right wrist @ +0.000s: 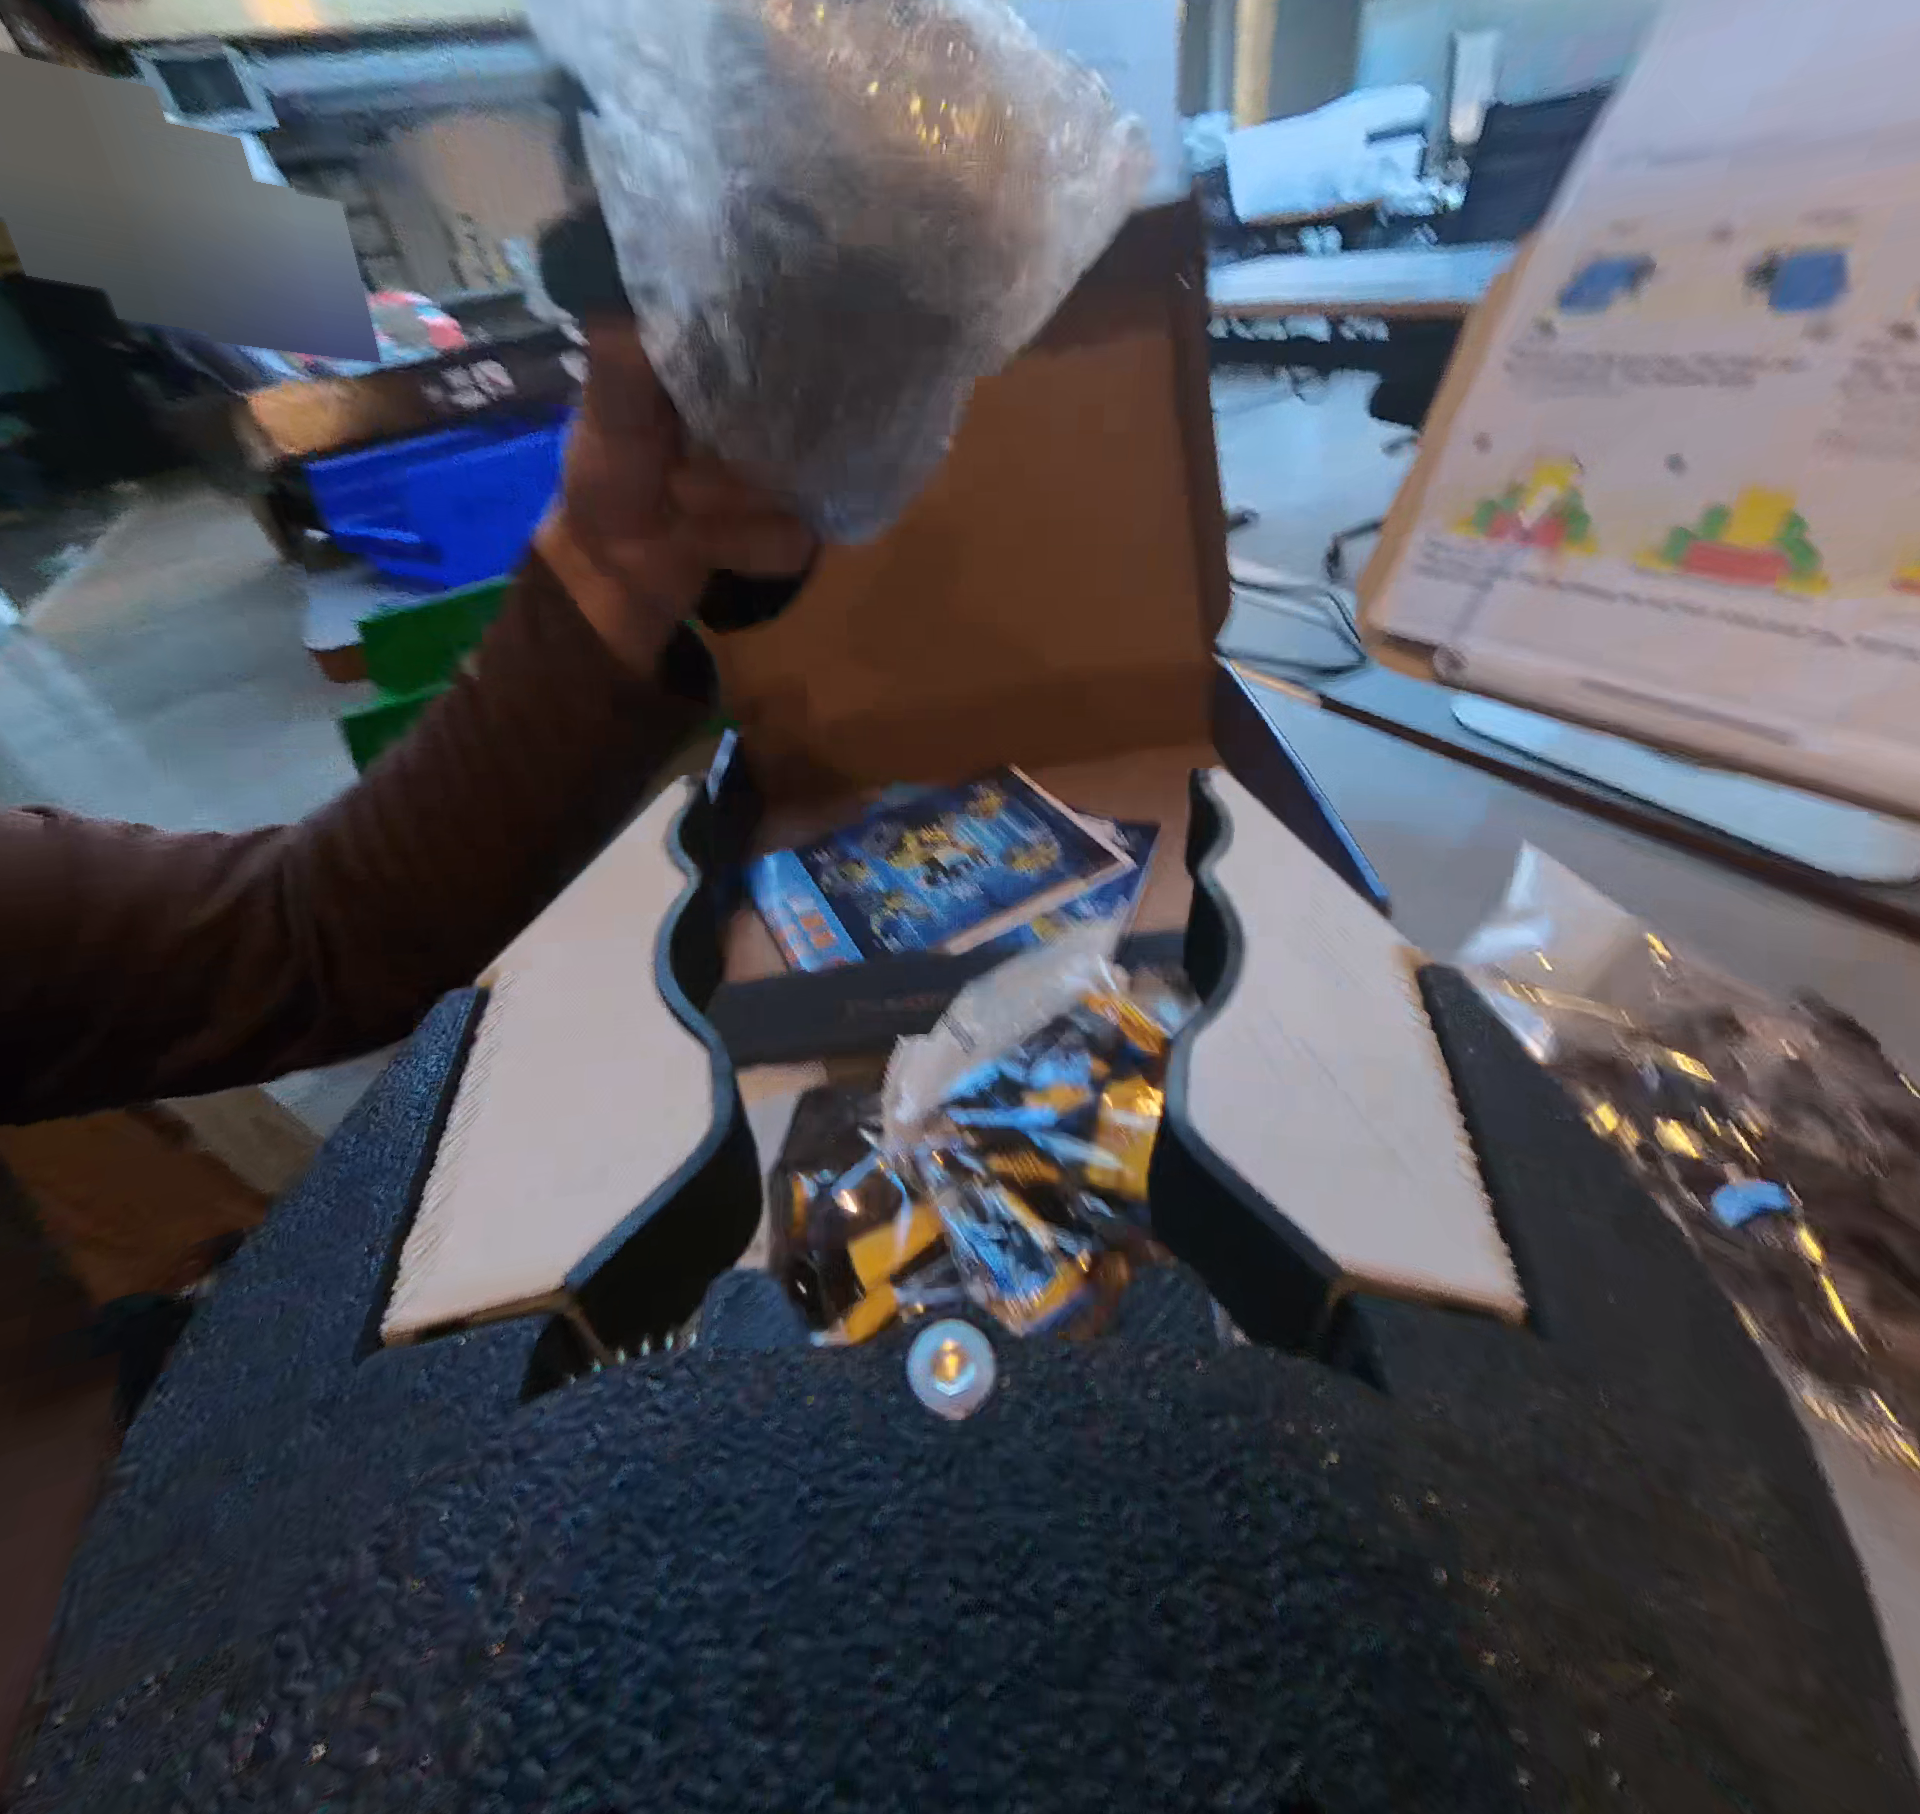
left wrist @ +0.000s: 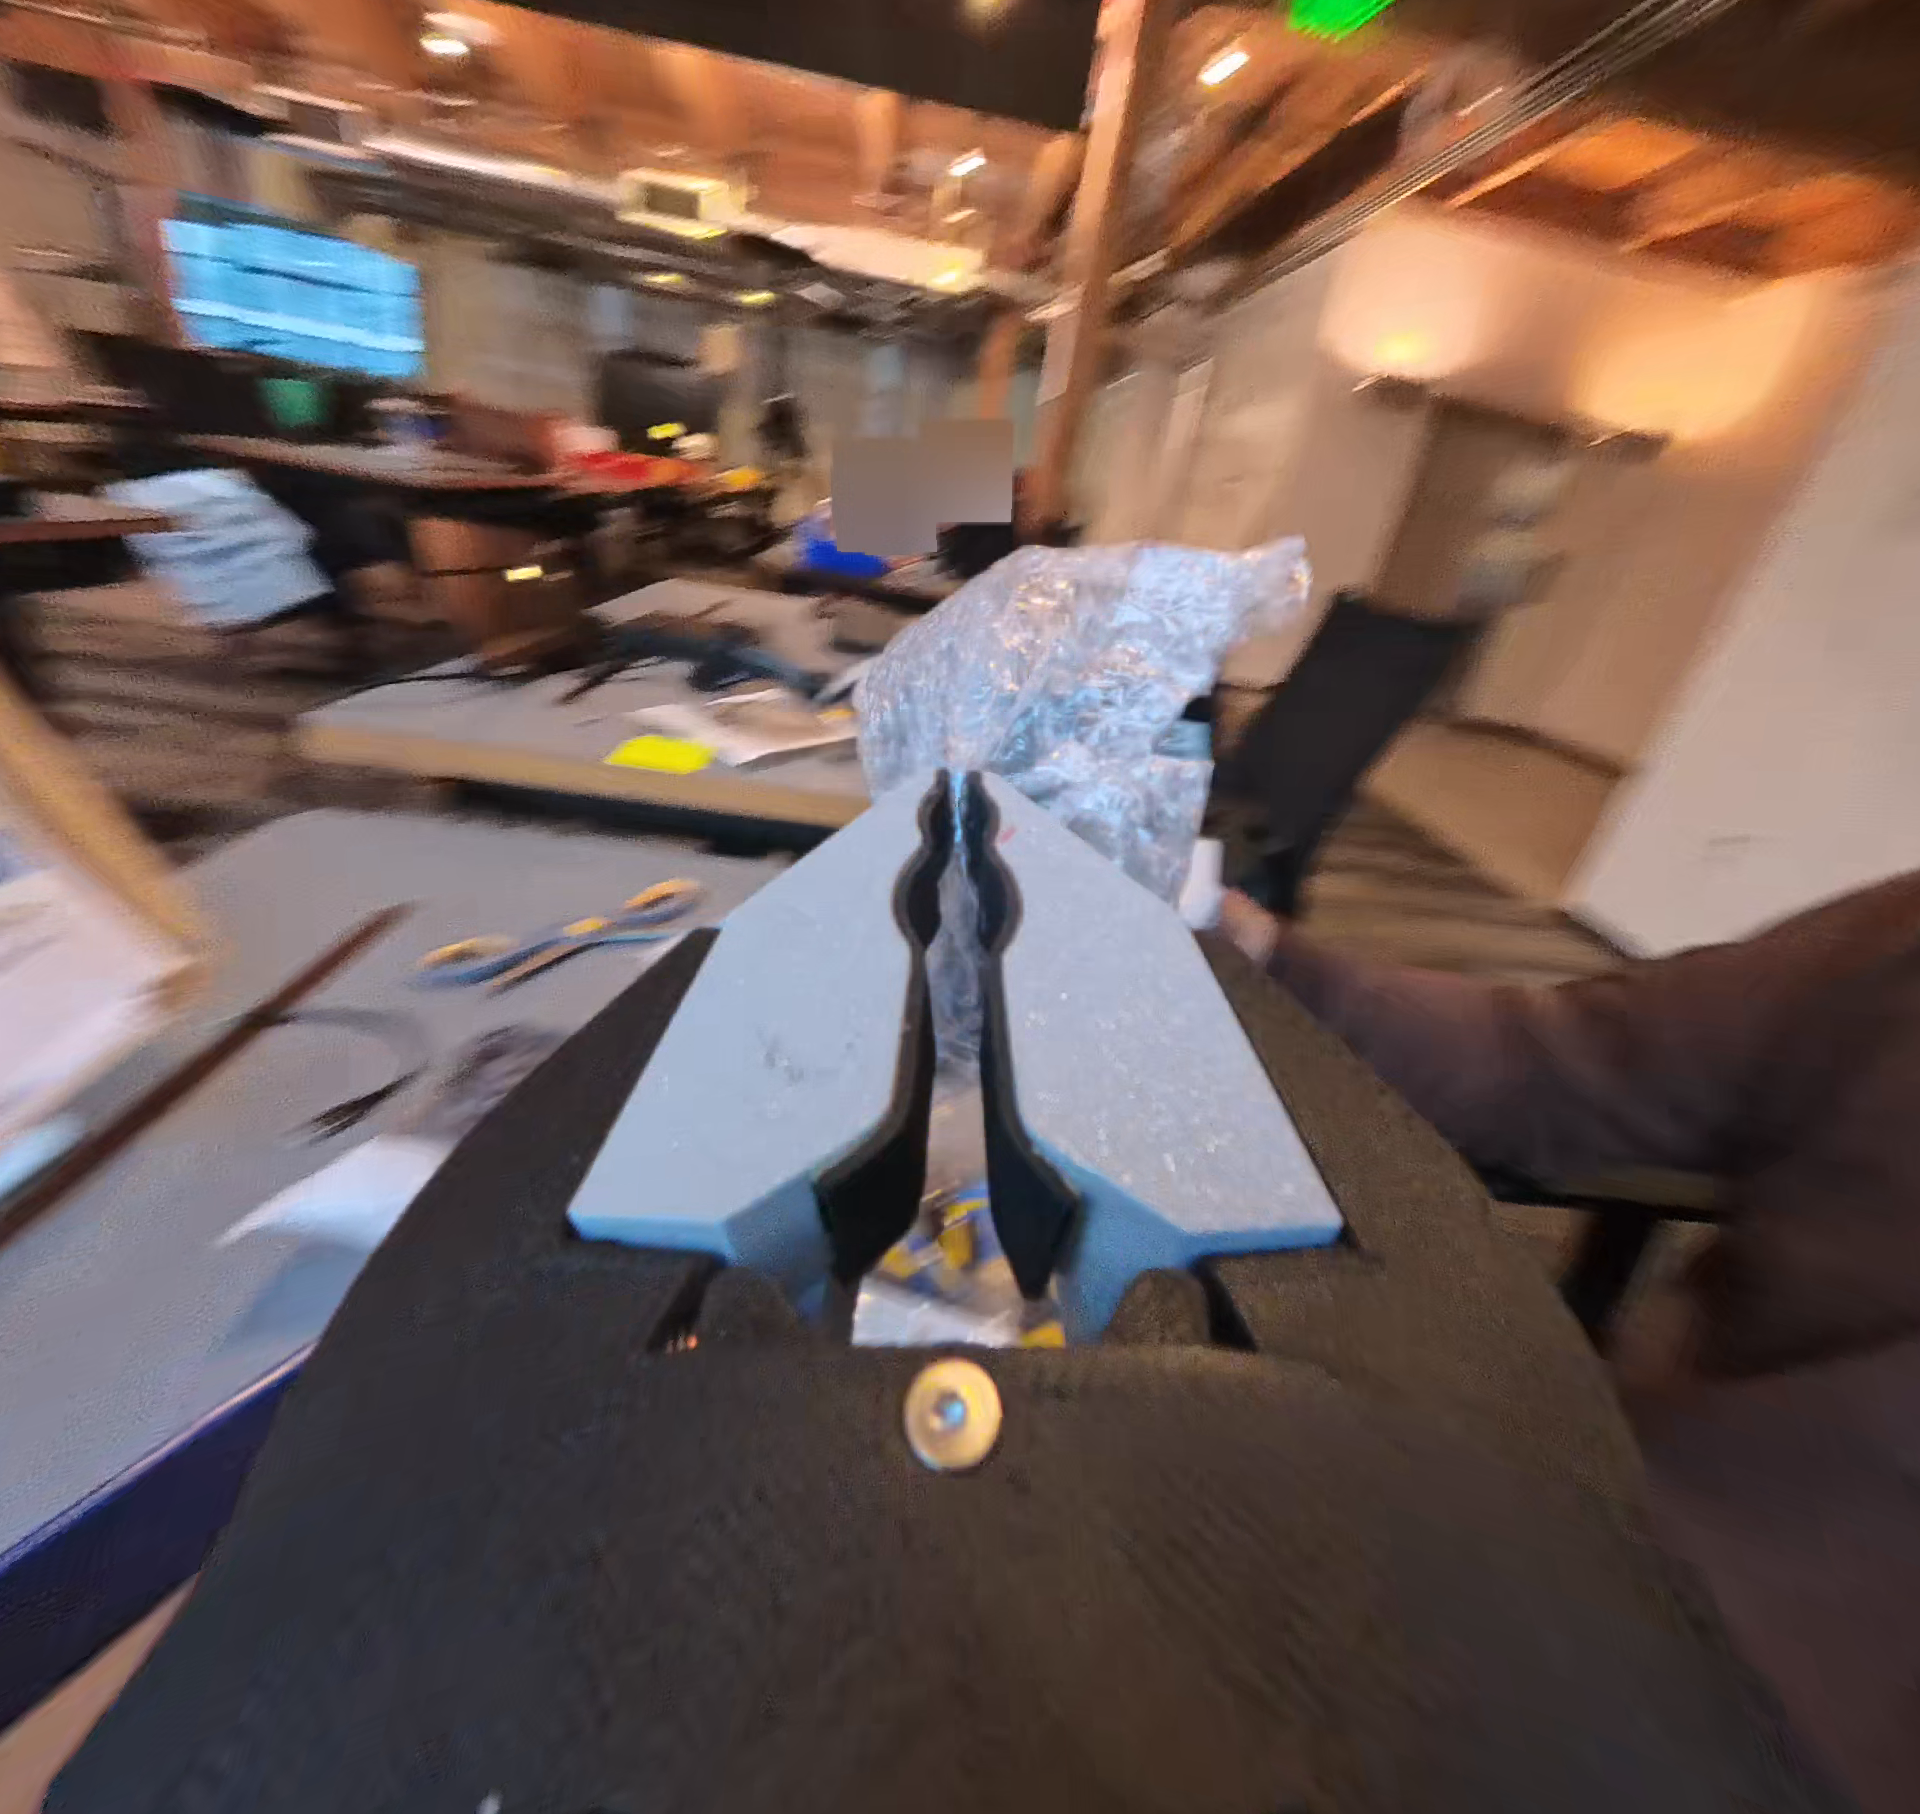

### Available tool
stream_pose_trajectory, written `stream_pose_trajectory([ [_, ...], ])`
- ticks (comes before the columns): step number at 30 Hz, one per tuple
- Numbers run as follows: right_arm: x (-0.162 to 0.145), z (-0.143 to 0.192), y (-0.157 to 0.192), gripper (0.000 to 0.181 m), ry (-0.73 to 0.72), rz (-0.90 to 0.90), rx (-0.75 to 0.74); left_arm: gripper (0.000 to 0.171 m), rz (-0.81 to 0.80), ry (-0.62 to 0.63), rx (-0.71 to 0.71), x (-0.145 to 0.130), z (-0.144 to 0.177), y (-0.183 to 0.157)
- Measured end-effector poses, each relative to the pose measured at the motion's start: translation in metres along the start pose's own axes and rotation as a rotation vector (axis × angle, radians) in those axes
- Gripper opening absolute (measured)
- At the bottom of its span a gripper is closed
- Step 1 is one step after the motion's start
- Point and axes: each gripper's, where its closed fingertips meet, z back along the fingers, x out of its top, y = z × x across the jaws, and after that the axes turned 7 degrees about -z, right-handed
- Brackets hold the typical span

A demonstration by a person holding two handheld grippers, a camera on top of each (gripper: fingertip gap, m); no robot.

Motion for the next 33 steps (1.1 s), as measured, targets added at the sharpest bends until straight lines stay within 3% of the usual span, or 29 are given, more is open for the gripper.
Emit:
stream_pose_trajectory([
  [2,0.020,-0.004,0.023,0.095,-0.058,0.003,0.102,0.000,0.084,-0.042,-0.145,0.001,-0.018,-0.025],
  [5,0.052,0.000,0.052,0.092,-0.197,-0.003,0.257,0.000,0.177,-0.009,-0.316,-0.014,-0.045,-0.058],
  [7,0.061,0.012,0.069,0.051,-0.260,0.043,0.348,0.000,0.232,0.023,-0.344,-0.027,-0.063,-0.066],
  [8,0.063,0.017,0.070,0.049,-0.273,0.070,0.340,0.000,0.265,0.015,-0.345,-0.029,-0.068,-0.066],
  [10,0.060,0.025,0.058,0.047,-0.248,0.115,0.234,0.001,0.320,0.056,-0.310,-0.038,-0.077,-0.061],
  [12,0.064,0.042,0.041,0.046,-0.233,0.115,0.123,0.008,0.271,0.111,-0.229,-0.047,-0.080,-0.052],
  [15,0.085,0.092,-0.021,0.047,-0.263,0.167,-0.222,0.021,0.131,0.166,-0.015,-0.048,-0.067,-0.022],
  [17,0.089,0.130,-0.080,0.046,-0.170,0.322,-0.553,0.020,0.048,0.172,0.100,-0.041,-0.055,-0.005],
  [19,0.075,0.161,-0.139,0.047,0.045,0.464,-0.865,0.019,0.023,0.163,0.132,-0.035,-0.046,0.000],
  [21,0.061,0.180,-0.184,0.046,0.255,0.614,-1.092,0.019,0.032,0.155,0.125,-0.033,-0.044,0.001],
  [23,0.050,0.181,-0.217,0.046,0.431,0.761,-1.224,0.019,0.039,0.153,0.134,-0.034,-0.044,0.004],
  [25,0.021,0.171,-0.252,0.047,0.630,0.836,-1.270,0.019,0.043,0.165,0.140,-0.038,-0.046,0.006],
  [29,-0.082,0.158,-0.303,0.053,1.003,0.768,-1.198,0.018,0.033,0.175,0.148,-0.038,-0.043,0.007],
  [30,-0.098,0.155,-0.306,0.055,1.021,0.754,-1.180,0.018,0.029,0.170,0.149,-0.036,-0.041,0.006],
  [33,-0.101,0.143,-0.295,0.057,0.947,0.745,-1.119,0.018,0.022,0.144,0.154,-0.028,-0.035,0.007],
])
